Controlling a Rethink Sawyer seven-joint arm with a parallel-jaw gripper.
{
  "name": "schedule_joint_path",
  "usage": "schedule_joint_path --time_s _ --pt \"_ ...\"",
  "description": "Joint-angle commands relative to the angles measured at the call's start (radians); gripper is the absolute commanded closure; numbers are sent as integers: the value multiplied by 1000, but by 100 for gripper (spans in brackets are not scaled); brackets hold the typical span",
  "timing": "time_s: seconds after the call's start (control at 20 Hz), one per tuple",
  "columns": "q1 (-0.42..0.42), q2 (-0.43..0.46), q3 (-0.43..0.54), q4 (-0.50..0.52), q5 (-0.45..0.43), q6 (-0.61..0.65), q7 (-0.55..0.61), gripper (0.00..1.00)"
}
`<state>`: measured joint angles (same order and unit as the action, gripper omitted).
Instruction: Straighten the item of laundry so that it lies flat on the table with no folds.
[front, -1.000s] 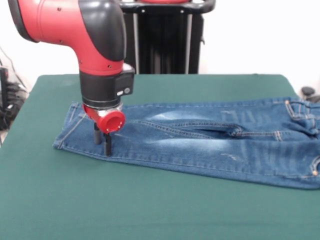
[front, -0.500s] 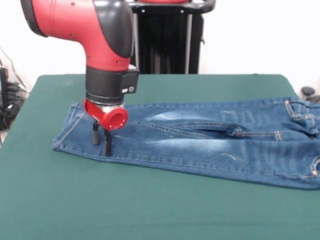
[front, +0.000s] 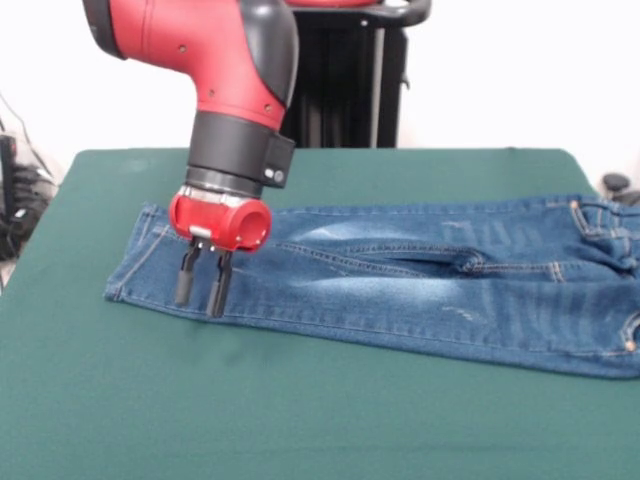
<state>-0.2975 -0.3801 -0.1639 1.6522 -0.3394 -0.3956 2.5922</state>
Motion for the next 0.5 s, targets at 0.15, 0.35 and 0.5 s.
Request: schedule_joint_path --time_s 0.15,0.35,0.5 --pt "43 62 -38 55 69 -75 81 0" --pt "31 54 -13 30 48 39 57 0" --pt "28 -49 -4 76 38 224 31 0"
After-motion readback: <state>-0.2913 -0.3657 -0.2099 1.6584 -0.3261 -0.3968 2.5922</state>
